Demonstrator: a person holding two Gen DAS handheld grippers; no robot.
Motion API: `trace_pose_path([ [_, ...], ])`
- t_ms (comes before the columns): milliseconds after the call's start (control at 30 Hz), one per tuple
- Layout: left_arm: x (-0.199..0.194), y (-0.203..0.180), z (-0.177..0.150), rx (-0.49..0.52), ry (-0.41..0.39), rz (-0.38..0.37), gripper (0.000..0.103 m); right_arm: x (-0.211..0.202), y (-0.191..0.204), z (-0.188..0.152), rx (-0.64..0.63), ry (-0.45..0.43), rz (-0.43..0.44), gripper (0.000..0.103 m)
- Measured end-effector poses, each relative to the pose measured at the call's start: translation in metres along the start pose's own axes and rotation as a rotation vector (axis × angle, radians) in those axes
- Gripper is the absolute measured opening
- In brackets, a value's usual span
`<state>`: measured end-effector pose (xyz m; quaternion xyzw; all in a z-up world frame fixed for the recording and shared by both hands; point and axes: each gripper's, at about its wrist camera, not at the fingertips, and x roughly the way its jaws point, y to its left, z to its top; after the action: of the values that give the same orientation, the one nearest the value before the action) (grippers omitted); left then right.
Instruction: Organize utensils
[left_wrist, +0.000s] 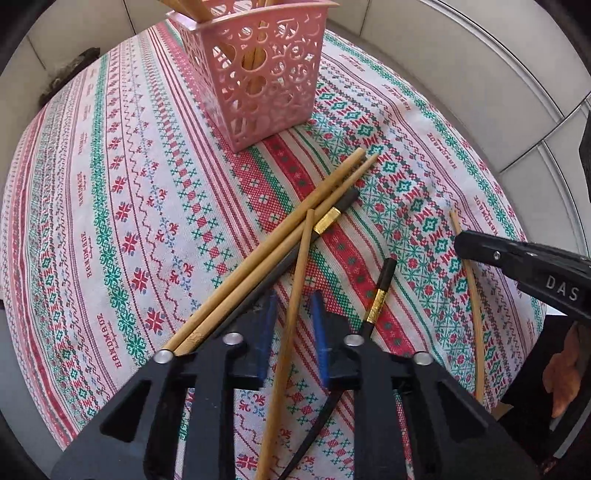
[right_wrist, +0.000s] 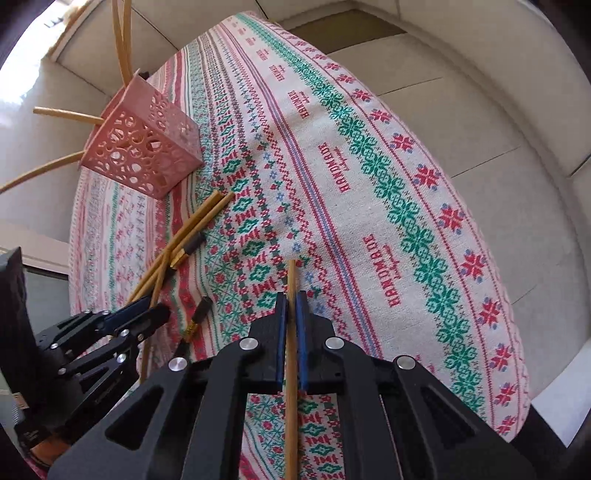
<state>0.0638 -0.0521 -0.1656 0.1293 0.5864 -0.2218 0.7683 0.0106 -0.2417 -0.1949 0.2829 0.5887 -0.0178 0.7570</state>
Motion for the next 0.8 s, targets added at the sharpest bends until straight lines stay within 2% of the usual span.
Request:
trace_pose_path([
  [133, -0.020, 0.003, -0.009, -0.024, -0.108, -0.018, 0.005, -0.023, 0.005, -0.018, -0.033, -0.083, 0.072, 0.006],
  [333, -0.097, 0.012, -0.038, -0.049, -0.347, -0.094, 0.005, -0.069, 0.027, -0.035, -0.138, -0.220, 0.154, 0.006],
  [500, -0.150, 0.005, -0.057, -0.031, -0.531, -0.108, 0.005, -0.126, 0.050, -0.065, -0.311, -0.396, 0.158, 0.006],
  [633, -0.175, 0.001, -0.060, -0.034, -0.621, -0.111, 0.005, -0.153, 0.057, -0.072, -0.356, -0.460, 0.171, 0.006],
  [800, -0.191, -0.004, -0.051, -0.033, -0.685, -0.126, 0.005, -0.178, 0.057, -0.063, -0.328, -0.504, 0.197, 0.006],
])
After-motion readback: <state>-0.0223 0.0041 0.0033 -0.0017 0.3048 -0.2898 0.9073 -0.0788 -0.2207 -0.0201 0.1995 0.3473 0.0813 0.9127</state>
